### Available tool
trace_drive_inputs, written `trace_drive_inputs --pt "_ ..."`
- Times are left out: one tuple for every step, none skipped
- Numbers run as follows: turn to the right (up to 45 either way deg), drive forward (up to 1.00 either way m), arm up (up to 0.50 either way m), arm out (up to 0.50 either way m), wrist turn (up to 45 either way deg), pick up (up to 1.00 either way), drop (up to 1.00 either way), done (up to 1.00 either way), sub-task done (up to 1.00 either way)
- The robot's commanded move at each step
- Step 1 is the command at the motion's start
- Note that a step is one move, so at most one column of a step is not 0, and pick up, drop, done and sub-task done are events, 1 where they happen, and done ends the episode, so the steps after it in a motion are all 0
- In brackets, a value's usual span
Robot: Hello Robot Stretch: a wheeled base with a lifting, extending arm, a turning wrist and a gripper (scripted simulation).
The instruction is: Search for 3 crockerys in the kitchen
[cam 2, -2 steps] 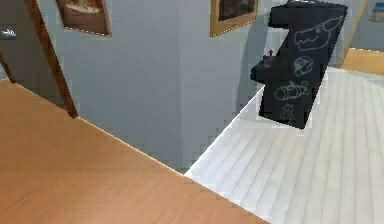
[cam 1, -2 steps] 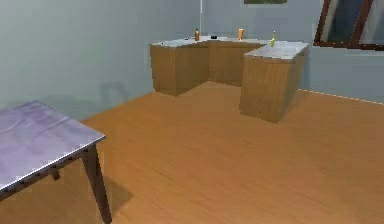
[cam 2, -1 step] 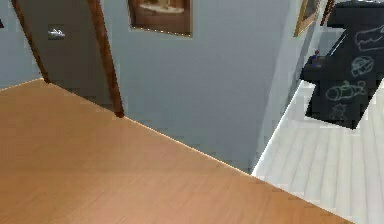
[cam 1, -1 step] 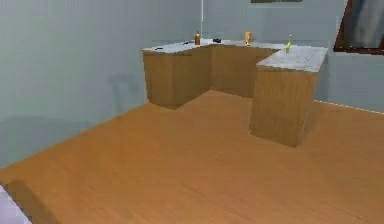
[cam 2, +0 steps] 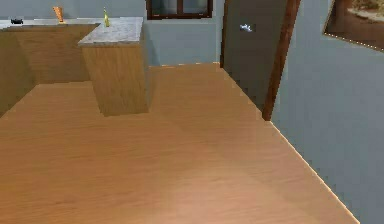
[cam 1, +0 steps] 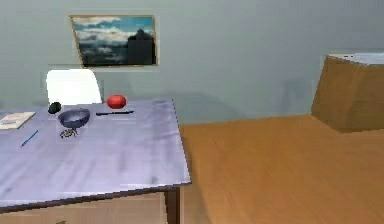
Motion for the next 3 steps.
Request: trace_drive_inputs --pt "-30.0 0.00 0.00 0.00 0.0 0.00 0.00 0.00 0.00" --pt "0.0 0.00 0.00 0.00 0.0 0.00 0.00 0.00 1.00" --pt "45.0 0.00 0.00 0.00 0.0 0.00 0.00 0.00 0.00"
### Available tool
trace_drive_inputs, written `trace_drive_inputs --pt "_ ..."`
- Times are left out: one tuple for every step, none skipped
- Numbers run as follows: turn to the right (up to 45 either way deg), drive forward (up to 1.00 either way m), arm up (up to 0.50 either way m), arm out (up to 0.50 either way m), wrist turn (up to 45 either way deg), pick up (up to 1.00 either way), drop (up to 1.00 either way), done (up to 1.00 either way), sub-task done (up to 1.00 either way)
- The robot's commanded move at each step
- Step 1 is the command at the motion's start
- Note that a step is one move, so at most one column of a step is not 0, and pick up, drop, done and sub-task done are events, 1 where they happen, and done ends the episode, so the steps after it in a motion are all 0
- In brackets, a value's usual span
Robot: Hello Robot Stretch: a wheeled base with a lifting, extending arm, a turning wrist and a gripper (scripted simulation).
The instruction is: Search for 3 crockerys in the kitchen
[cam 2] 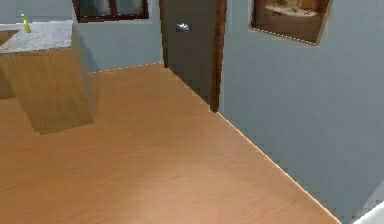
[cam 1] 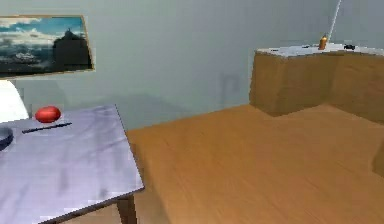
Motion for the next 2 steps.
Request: trace_drive_inputs --pt "30.0 0.00 0.00 0.00 0.0 0.00 0.00 0.00 0.00" --pt "3.0 0.00 0.00 0.00 0.0 0.00 0.00 0.00 0.00"
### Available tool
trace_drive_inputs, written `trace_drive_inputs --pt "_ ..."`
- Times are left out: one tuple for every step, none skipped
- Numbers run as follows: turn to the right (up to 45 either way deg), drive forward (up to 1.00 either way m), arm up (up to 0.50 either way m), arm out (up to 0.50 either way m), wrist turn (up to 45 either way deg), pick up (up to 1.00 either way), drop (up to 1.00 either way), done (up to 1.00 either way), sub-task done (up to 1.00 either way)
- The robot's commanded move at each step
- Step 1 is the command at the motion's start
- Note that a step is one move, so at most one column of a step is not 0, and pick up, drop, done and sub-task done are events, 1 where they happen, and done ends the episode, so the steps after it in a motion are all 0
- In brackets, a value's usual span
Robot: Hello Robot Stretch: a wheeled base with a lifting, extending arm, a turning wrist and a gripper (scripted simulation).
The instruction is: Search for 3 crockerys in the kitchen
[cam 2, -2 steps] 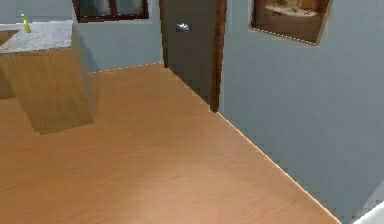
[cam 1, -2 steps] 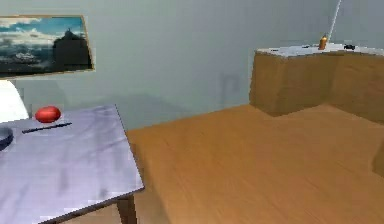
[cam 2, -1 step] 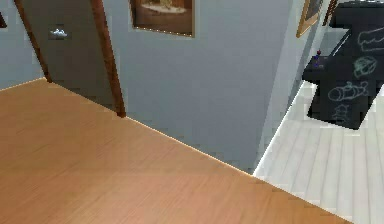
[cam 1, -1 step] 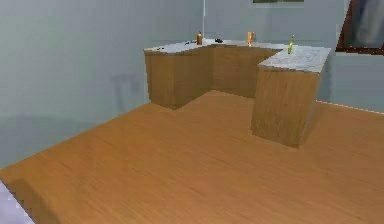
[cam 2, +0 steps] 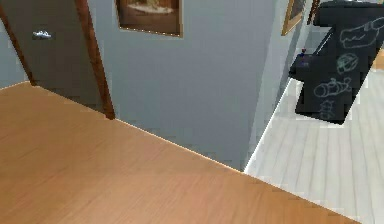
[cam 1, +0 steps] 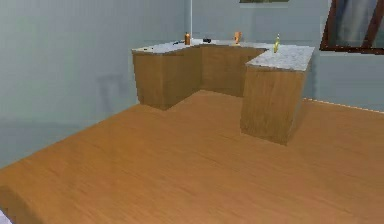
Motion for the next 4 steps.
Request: trace_drive_inputs --pt "0.0 1.00 0.00 0.00 0.0 0.00 0.00 0.00 0.00" --pt "0.0 1.00 0.00 0.00 0.0 0.00 0.00 0.00 0.00" --pt "0.0 0.25 0.00 0.00 0.0 0.00 0.00 0.00 0.00" --pt "27.0 0.00 0.00 0.00 0.0 0.00 0.00 0.00 0.00"
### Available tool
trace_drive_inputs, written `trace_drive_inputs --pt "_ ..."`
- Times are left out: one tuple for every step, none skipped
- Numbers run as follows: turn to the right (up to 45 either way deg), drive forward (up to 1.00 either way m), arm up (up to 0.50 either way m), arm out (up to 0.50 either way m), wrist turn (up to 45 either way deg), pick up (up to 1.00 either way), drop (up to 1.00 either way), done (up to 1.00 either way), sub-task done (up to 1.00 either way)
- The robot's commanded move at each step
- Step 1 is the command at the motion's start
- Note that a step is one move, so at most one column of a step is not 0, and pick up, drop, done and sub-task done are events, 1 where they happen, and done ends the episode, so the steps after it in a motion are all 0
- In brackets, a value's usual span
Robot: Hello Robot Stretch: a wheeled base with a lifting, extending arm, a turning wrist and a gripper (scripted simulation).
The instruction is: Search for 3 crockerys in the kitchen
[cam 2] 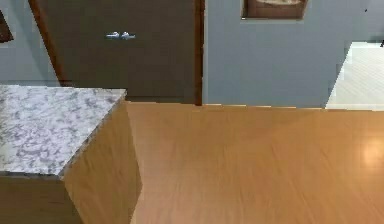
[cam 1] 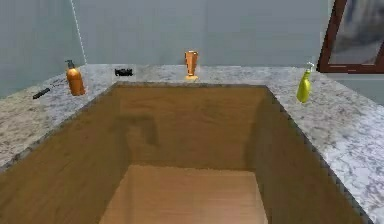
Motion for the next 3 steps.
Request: trace_drive_inputs --pt "0.0 1.00 0.00 0.00 0.0 0.00 0.00 0.00 0.00" --pt "33.0 0.00 0.00 0.00 0.0 0.00 0.00 0.00 0.00" --pt "0.0 0.05 0.00 0.00 0.0 0.00 0.00 0.00 0.00"
